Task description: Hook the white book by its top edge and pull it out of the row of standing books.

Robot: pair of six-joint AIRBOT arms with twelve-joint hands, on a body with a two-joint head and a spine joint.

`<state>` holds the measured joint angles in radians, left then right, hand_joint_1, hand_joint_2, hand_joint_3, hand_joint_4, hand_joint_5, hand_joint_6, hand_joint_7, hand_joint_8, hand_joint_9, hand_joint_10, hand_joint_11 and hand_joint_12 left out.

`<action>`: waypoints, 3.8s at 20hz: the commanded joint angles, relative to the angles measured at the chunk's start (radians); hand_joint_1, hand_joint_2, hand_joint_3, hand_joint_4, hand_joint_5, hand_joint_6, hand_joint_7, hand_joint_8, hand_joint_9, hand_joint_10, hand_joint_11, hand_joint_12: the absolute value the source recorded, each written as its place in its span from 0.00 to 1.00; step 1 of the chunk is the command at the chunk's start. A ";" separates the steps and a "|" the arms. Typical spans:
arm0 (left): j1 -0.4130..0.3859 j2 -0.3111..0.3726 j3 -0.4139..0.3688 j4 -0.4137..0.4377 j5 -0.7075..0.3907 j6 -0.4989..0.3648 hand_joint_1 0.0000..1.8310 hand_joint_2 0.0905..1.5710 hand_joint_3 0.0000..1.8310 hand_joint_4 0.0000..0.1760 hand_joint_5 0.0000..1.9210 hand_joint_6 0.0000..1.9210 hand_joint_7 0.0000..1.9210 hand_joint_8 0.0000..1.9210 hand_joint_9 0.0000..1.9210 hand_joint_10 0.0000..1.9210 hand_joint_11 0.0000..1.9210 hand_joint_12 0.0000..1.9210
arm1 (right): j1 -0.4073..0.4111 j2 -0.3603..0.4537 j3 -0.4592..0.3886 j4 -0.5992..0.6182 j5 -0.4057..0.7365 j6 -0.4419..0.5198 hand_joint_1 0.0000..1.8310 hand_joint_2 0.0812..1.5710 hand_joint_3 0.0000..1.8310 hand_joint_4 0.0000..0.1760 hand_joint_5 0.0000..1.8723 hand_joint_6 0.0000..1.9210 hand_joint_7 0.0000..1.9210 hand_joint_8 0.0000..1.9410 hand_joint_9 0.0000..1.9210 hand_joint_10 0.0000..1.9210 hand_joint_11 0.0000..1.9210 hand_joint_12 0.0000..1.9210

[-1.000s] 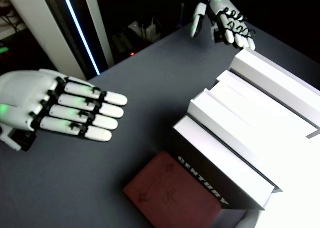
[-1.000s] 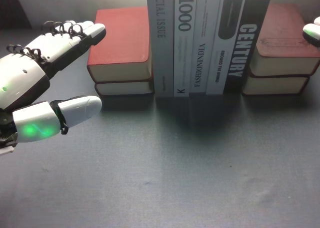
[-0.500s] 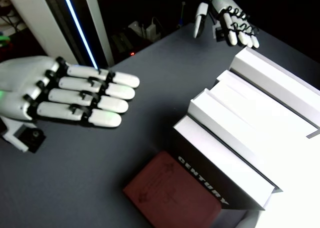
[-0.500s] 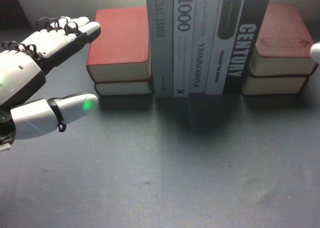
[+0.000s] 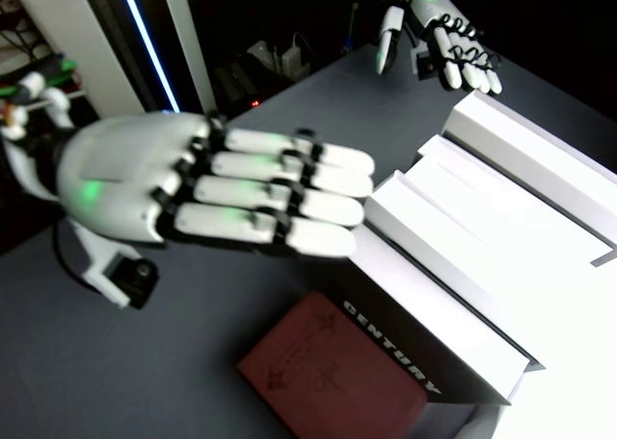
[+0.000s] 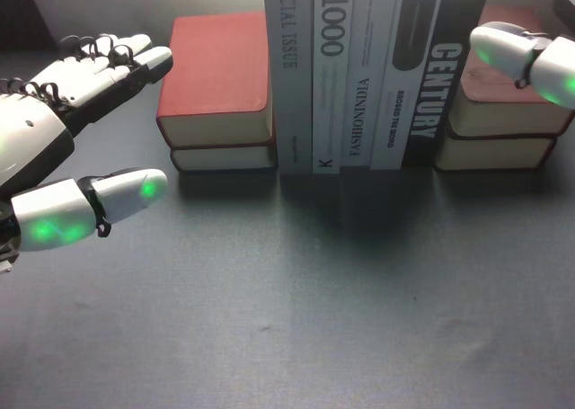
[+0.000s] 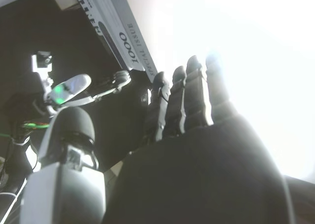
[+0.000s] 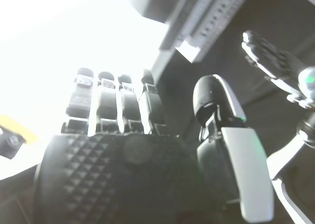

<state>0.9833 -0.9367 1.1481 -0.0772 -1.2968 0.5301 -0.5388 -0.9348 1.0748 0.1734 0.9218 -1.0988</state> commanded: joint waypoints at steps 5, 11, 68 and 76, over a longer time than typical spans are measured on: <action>-0.007 -0.005 0.012 -0.015 -0.119 -0.008 0.12 0.82 0.00 0.00 0.04 0.00 0.00 0.00 0.00 0.00 0.00 0.00 | 0.038 -0.023 0.031 0.009 0.076 -0.003 0.13 0.87 0.00 0.00 0.11 0.03 0.00 0.00 0.00 0.00 0.00 0.00; -0.007 -0.011 0.017 -0.015 -0.117 -0.013 0.11 0.82 0.00 0.05 0.05 0.00 0.00 0.00 0.00 0.00 0.00 0.00 | 0.067 -0.064 0.068 0.012 0.024 -0.003 0.08 0.86 0.00 0.00 0.11 0.01 0.00 0.00 0.00 0.00 0.00 0.00; 0.060 0.007 -0.004 -0.101 -0.189 -0.015 0.19 0.82 0.00 0.07 0.06 0.00 0.00 0.00 0.00 0.00 0.00 0.00 | -0.259 0.100 -0.172 -0.207 0.359 0.276 0.36 0.92 0.00 0.63 0.23 0.94 0.07 0.01 0.00 0.00 0.00 0.00; 0.072 0.010 -0.009 -0.116 -0.200 -0.013 0.21 0.82 0.00 0.00 0.07 0.00 0.00 0.00 0.00 0.00 0.00 0.00 | -0.432 0.141 -0.233 -0.287 0.428 0.442 0.18 0.85 0.00 0.00 0.20 0.67 0.16 0.01 0.06 0.09 0.00 0.38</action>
<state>1.0542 -0.9363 1.1393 -0.1776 -1.3659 0.5205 -0.9932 -0.7956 0.8429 -0.1329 1.2491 -0.6529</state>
